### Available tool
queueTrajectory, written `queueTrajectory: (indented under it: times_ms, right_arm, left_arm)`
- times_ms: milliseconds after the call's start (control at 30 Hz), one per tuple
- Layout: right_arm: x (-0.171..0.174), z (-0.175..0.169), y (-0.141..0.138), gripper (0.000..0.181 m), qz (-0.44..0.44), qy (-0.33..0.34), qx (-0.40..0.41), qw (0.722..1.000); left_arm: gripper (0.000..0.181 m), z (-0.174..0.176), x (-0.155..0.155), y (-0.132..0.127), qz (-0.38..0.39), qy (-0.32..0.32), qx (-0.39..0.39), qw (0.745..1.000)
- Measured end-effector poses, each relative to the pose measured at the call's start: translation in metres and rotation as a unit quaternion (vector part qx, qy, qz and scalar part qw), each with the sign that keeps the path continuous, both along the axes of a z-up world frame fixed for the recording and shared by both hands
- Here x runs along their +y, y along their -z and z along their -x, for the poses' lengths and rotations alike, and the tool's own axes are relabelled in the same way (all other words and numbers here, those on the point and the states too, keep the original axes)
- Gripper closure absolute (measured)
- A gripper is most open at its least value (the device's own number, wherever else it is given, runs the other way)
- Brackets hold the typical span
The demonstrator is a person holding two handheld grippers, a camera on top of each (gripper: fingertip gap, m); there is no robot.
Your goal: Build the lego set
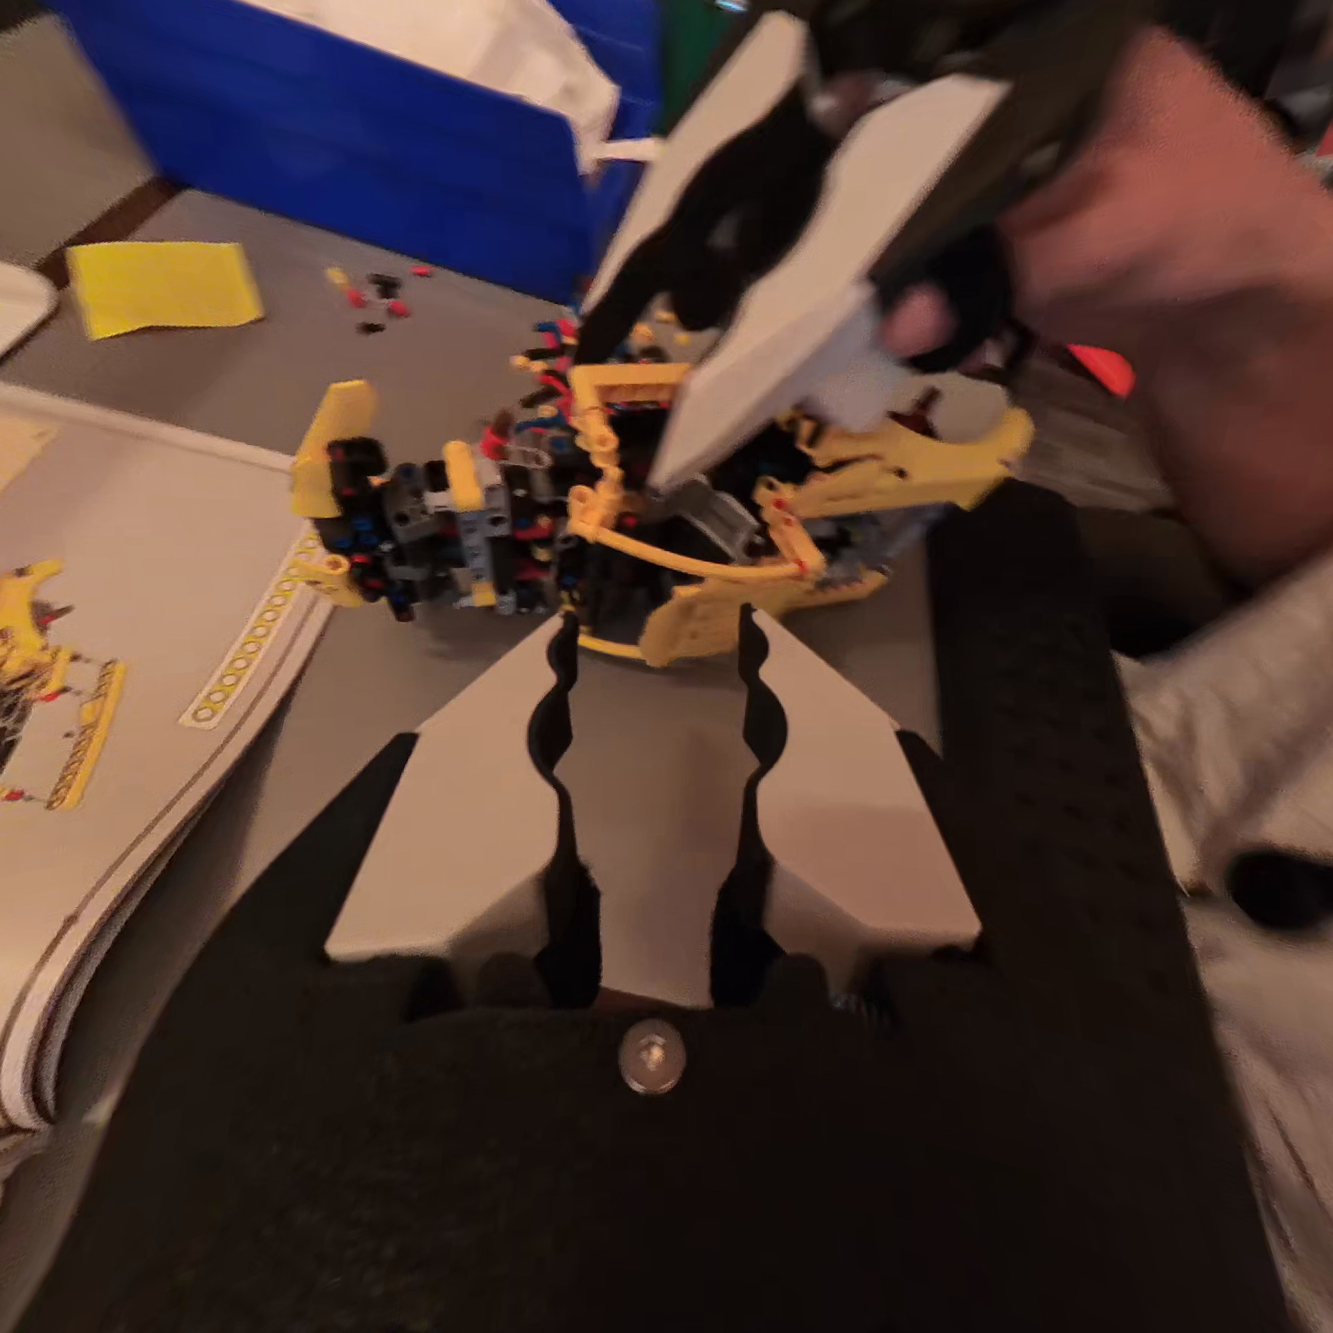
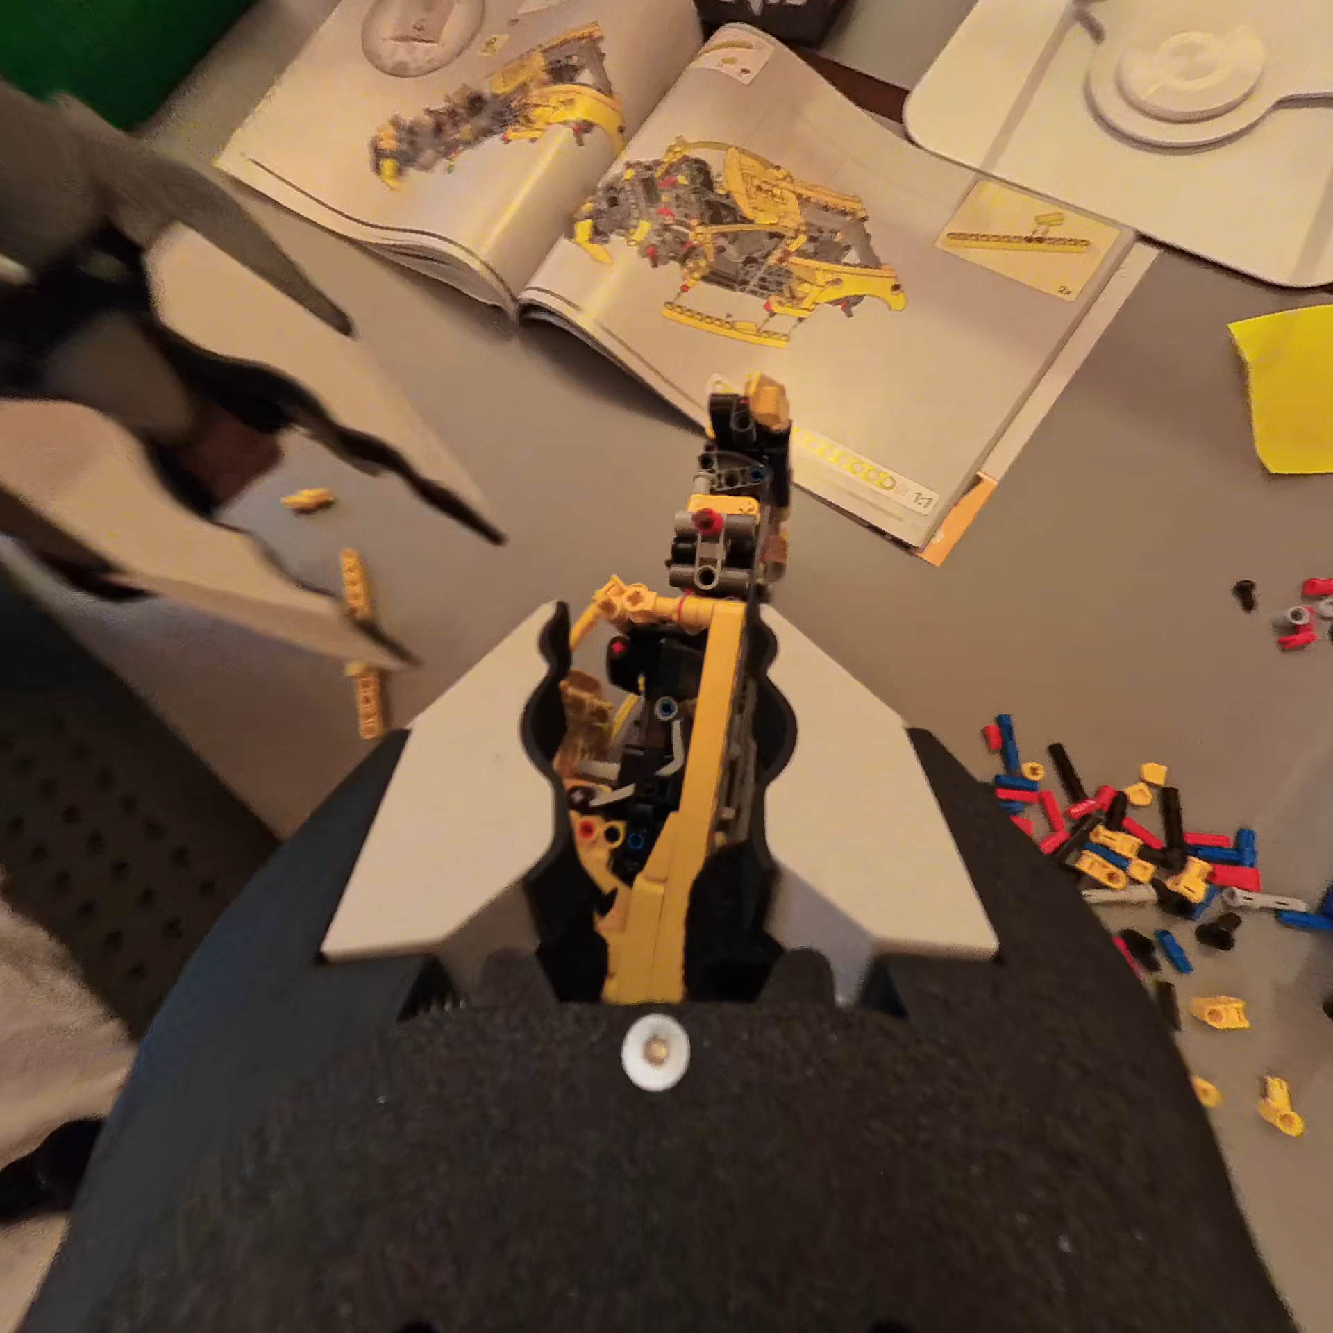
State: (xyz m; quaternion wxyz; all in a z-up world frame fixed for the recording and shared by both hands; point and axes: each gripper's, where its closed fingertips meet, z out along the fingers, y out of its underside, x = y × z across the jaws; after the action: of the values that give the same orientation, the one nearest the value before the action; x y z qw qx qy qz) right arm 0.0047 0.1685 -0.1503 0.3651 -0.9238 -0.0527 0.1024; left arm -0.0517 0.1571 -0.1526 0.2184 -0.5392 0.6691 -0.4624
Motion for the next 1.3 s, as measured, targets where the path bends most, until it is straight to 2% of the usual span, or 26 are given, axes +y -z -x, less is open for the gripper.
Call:
queueTrajectory:
  times_ms: [67, 133, 233, 333, 367, 467, 567, 633, 833, 1100, 1300]
  right_arm:
    - [-0.009, 0.0, -0.011, 0.128, -0.022, -0.011, 0.041, 0.999]
    - [-0.02, -0.007, -0.01, 0.129, -0.026, -0.021, 0.048, 0.998]
    - [-0.038, -0.012, -0.002, 0.137, -0.025, -0.056, 0.046, 0.997]
    - [-0.03, -0.016, -0.017, 0.15, -0.097, -0.08, 0.088, 0.988]
    - [-0.024, -0.02, -0.018, 0.148, -0.103, -0.078, 0.11, 0.986]
    - [-0.016, -0.019, -0.011, 0.145, -0.053, -0.097, 0.168, 0.98]
    - [-0.011, -0.016, -0.001, 0.154, -0.05, -0.114, 0.119, 0.985]
    - [-0.01, -0.015, 0.0, 0.166, -0.043, -0.113, 0.091, 0.988]
    - [-0.012, -0.017, 0.002, 0.171, -0.032, -0.101, -0.006, 0.994]
    - [-0.016, -0.018, 0.003, 0.173, -0.017, -0.123, -0.05, 0.991]
    - [-0.017, -0.015, 0.003, 0.174, -0.017, -0.126, -0.052, 0.99]
  left_arm:
    - [0.144, -0.017, 0.005, 0.003, -0.004, -0.058, -0.015, 0.998]
    - [0.152, -0.029, 0.005, -0.004, -0.005, -0.073, -0.042, 0.996]
    - [0.154, -0.039, 0.005, -0.016, -0.016, -0.066, -0.069, 0.995]
    - [0.154, -0.044, 0.008, -0.011, -0.058, -0.051, -0.052, 0.996]
    - [0.154, -0.047, 0.008, -0.01, -0.066, -0.046, -0.05, 0.995]
    - [0.159, -0.053, 0.003, -0.003, -0.085, -0.039, -0.03, 0.995]
    - [0.173, -0.058, 0.002, 0.004, -0.115, -0.05, -0.022, 0.992]
    - [0.175, -0.062, 0.004, 0.003, -0.125, -0.065, -0.029, 0.99]
    - [0.176, -0.061, 0.002, 0.004, -0.173, -0.05, -0.014, 0.984]
    - [0.177, -0.062, -0.005, 0.002, -0.219, 0.004, 0.008, 0.976]
    - [0.177, -0.058, -0.007, 0.003, -0.197, 0.02, 0.016, 0.98]
